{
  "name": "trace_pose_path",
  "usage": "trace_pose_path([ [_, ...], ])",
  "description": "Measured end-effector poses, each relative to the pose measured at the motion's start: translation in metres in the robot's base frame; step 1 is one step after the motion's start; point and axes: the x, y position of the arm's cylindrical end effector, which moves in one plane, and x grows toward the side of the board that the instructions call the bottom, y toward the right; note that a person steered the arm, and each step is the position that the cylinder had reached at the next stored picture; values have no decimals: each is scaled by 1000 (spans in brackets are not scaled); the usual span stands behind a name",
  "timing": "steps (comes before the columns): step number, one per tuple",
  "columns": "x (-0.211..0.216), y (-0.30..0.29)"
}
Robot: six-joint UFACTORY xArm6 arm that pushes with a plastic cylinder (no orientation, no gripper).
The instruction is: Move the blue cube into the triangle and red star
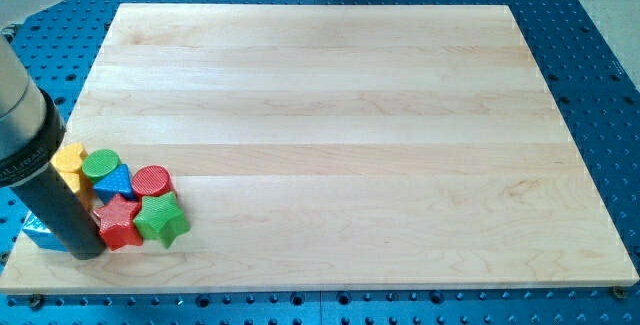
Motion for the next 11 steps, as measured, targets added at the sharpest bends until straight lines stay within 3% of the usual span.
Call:
trace_pose_path([
  [4, 29, 0],
  [5, 26, -42],
  [7, 4, -14],
  [8, 16, -41],
  [9, -2, -58],
  [10, -25, -51],
  [11, -29, -7],
])
